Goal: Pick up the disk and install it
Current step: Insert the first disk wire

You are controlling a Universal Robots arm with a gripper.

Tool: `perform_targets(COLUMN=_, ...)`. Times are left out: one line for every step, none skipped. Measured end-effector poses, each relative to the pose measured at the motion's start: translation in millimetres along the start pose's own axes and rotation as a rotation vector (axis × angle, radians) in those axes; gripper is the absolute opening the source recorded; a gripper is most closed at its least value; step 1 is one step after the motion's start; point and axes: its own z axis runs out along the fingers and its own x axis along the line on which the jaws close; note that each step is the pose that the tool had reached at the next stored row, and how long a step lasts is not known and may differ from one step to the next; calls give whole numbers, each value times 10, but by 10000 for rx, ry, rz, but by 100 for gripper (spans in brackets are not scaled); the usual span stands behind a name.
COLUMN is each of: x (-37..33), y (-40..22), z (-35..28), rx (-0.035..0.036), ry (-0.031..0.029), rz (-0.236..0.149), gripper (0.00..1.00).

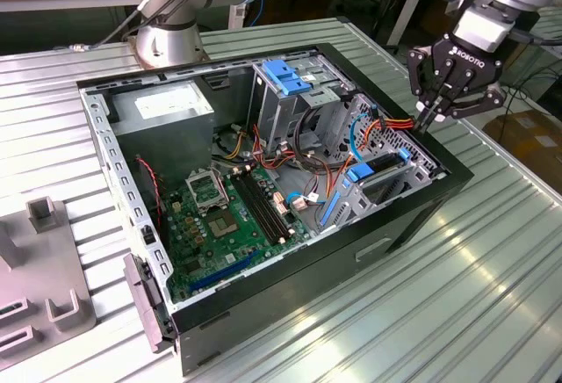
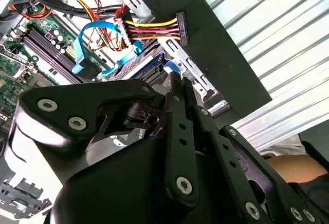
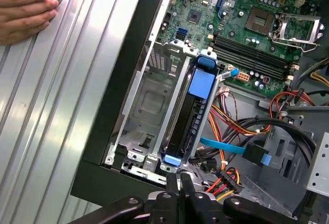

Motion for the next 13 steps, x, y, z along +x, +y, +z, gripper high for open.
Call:
perform_targets(x=-10, y=-23, z=3, rx=1, ry=9, rz=-68, gripper=18)
perform_targets(x=-14, y=-32, z=4, rx=2, ry=13, rz=-98, gripper=25)
perform_targets(x=-19, y=-43, z=6, rx=3, ry=19, rz=-136, gripper=25)
perform_targets(x=-26, y=-56, z=10, rx=4, ry=21, rz=-172, gripper=25)
perform_targets(x=-31, y=-69, z=14, rx=4, ry=22, rz=-192, gripper=25)
perform_targets(x=-39, y=-89, z=20, rx=4, ry=22, rz=-222, gripper=32)
perform_targets(x=-45, y=-104, z=24, rx=4, ry=23, rz=-250, gripper=33)
perform_targets(x=-52, y=-119, z=30, rx=5, ry=24, rz=-280, gripper=33)
perform_targets(x=-57, y=-130, z=35, rx=6, ry=25, rz=-301, gripper=39)
perform_targets(x=-67, y=-144, z=44, rx=6, ry=27, rz=-339, gripper=39)
perform_targets(x=-73, y=-152, z=50, rx=7, ry=29, rz=-383, gripper=45)
perform_targets(x=-77, y=-155, z=55, rx=8, ry=31, rz=-438, gripper=45)
perform_targets(x=-78, y=-156, z=60, rx=10, ry=32, rz=-527, gripper=45)
